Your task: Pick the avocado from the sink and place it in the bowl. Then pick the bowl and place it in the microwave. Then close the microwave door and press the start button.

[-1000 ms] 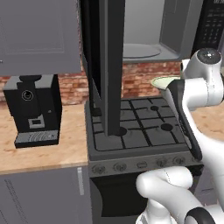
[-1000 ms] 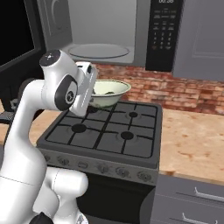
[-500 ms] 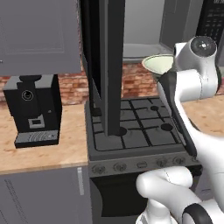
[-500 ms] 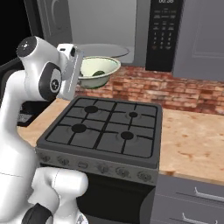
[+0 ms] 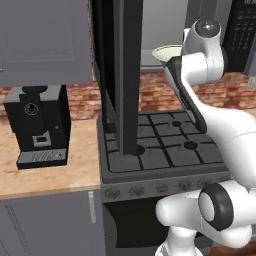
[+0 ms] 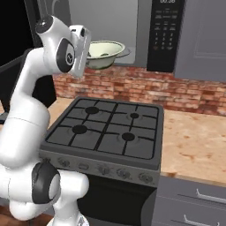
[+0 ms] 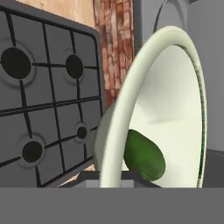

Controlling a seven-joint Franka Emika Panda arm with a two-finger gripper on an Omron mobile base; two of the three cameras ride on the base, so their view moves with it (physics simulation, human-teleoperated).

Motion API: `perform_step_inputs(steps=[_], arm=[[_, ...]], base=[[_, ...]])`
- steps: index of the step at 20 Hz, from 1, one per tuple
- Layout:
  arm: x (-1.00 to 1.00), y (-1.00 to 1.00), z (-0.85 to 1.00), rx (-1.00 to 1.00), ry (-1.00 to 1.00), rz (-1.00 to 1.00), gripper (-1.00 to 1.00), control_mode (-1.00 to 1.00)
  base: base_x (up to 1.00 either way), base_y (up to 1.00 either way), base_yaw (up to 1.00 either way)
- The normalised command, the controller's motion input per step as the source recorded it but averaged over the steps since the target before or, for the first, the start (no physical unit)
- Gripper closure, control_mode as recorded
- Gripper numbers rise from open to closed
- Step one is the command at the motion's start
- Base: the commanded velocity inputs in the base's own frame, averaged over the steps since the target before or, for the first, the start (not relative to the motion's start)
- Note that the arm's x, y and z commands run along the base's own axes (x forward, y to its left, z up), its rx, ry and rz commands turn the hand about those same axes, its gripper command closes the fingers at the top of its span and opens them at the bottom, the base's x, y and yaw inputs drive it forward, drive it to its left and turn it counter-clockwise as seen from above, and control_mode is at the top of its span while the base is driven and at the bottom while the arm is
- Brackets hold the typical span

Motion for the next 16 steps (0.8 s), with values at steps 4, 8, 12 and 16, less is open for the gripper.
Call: perform_step_inputs(steps=[4,8,12,16], arm=[[0.99,0.00,0.00,0.00,0.00,0.00,1.00,-1.00],[0.89,0.05,0.06,0.00,0.00,0.02,1.00,-1.00],[0.93,0.01,0.13,0.00,0.00,0.07,1.00,-1.00],[0.53,0.03,0.03,0.00,-0.06,0.12,1.00,-1.00]], base=[[0.00,0.00,0.00],[0.00,0.00,0.00],[0.00,0.00,0.00],[0.00,0.00,0.00]])
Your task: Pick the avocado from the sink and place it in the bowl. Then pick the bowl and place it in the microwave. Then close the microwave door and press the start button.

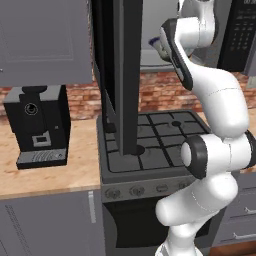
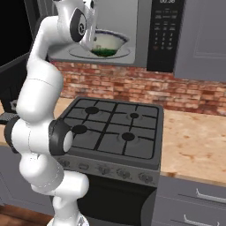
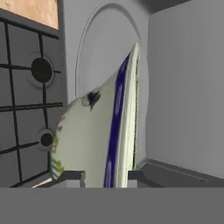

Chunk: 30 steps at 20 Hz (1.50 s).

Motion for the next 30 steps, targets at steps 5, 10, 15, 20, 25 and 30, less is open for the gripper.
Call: perform_step_inputs(steps=[5,10,15,20,25,30], arm=[[0.06,0.09,-0.06,0.00,-0.05,0.16,1.00,-1.00],[0.06,0.20,-0.22,-0.01,-0.04,0.14,1.00,-1.00],[0.71,0.43,-0.59,-0.08,0.04,0.08,1.00,-1.00],[0.61,0.34,-0.71,-0.08,0.00,0.07,1.00,-1.00],[0.33,0.10,-0.44,-0.01,0.00,0.04,1.00,-1.00],[-0.23,0.00,-0.02,0.00,-0.01,0.00,-1.00,-1.00]], base=[[0.00,0.00,0.00],[0.00,0.00,0.00],[0.00,0.00,0.00],[0.00,0.00,0.00],[0.00,0.00,0.00],[0.00,0.00,0.00]])
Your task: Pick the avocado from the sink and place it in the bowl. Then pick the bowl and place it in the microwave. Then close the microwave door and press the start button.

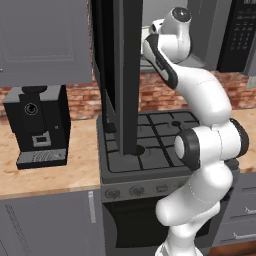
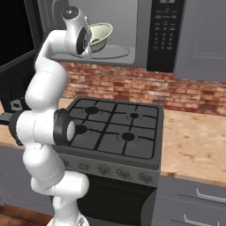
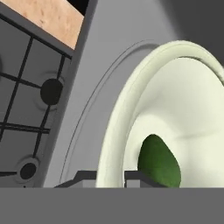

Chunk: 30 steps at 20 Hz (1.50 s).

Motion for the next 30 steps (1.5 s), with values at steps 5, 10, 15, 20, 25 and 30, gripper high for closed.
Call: perform_step_inputs(steps=[5,10,15,20,25,30], arm=[[-0.64,0.00,0.18,0.00,-0.08,0.00,-1.00,-1.00],[-1.00,0.06,-0.03,0.00,-0.15,0.00,-1.00,-1.00],[-1.00,0.00,0.02,0.04,-0.18,0.00,-1.00,-1.00],[-1.00,0.00,0.40,0.21,-0.05,0.04,-1.00,-1.00],[-1.00,-0.01,0.47,0.27,0.00,0.19,-1.00,-1.00],[-1.00,0.00,0.22,0.23,0.00,0.23,-1.00,-1.00]], base=[[0.00,0.00,0.00],[0.00,0.00,0.00],[0.00,0.00,0.00],[0.00,0.00,0.00],[0.00,0.00,0.00],[0.00,0.00,0.00]])
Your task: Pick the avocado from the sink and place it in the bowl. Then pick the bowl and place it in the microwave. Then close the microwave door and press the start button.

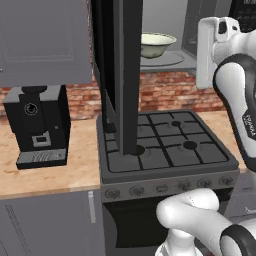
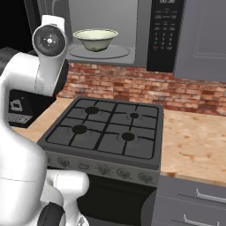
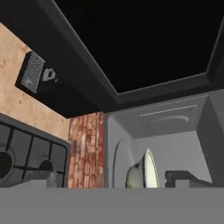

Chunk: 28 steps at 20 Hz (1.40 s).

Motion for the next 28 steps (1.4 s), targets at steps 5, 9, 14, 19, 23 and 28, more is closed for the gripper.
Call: perform_step_inputs(steps=[5,9,14,19,23,28], arm=[[-1.00,0.00,0.00,0.14,-0.03,0.26,-1.00,-1.00],[-1.00,0.00,0.00,0.13,-0.06,0.27,-1.00,-1.00],[-1.00,0.03,0.00,0.11,-0.07,0.27,-1.00,-1.00],[-1.00,0.27,0.00,0.03,-0.07,0.25,-1.00,-1.00],[-1.00,0.71,-0.01,0.00,-0.11,0.18,-1.00,-1.00],[-1.00,0.63,-0.01,-0.01,-0.13,0.13,-1.00,-1.00]], base=[[0.00,0.00,0.00],[0.00,0.00,0.00],[0.00,0.00,0.00],[0.00,0.00,0.00],[0.00,0.00,0.00],[0.00,0.00,0.00]])
